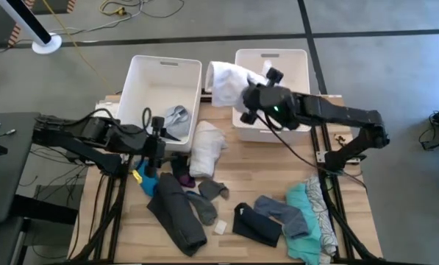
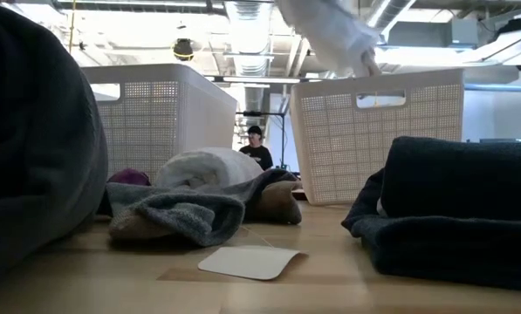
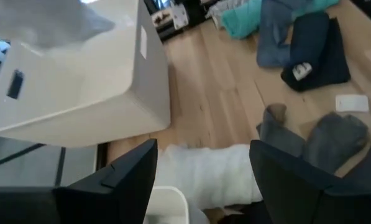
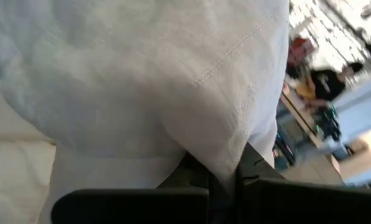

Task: Sort clothes
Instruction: Put the white polo shirt into the right white bin

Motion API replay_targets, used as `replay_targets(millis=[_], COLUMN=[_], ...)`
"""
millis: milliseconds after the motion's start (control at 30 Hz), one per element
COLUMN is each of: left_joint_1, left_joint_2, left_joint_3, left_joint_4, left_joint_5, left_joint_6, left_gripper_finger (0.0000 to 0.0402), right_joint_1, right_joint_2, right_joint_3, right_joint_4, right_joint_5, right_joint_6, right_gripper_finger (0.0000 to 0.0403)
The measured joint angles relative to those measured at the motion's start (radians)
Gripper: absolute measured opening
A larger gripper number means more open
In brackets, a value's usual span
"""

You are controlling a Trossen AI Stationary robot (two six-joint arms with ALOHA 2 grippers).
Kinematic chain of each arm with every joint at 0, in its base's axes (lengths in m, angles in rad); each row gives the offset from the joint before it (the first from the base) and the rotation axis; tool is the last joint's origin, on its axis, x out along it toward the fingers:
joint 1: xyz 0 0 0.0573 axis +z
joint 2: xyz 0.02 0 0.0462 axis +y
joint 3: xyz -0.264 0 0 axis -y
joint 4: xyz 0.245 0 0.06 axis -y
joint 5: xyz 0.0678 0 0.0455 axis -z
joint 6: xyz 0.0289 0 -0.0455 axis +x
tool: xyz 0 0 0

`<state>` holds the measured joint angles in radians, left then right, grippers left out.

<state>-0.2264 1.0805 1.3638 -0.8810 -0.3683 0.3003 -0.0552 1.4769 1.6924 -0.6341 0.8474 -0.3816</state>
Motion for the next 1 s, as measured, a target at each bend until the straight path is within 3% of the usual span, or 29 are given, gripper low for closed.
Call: replay_targets(millis=[400, 600, 1000], left_joint_1=[-0.003, -0.011, -0.011], left_joint_2=[0.0, 0.0, 0.0], left_joint_3=[-0.11, -0.11, -0.11], left_joint_4=[0.032, 0.035, 0.035], left_joint_5=[0.03, 0.032, 0.032], left_joint_6=[-0.051, -0.051, -0.053], left_gripper_finger=[0.0251, 0.0251, 0.0251], right_joint_1=[-0.315, -0.461, -0.664], right_joint_2=[0.066, 0.055, 0.054], right_joint_3=[0.0, -0.054, -0.245], right_joint_4=[-0.135, -0.196, -0.067], right_joint_5=[-0.117, -0.287, -0.446], right_joint_6=[0.032, 0.032, 0.002], right_gripper_finger=[0.0016, 0.0016, 0.0016])
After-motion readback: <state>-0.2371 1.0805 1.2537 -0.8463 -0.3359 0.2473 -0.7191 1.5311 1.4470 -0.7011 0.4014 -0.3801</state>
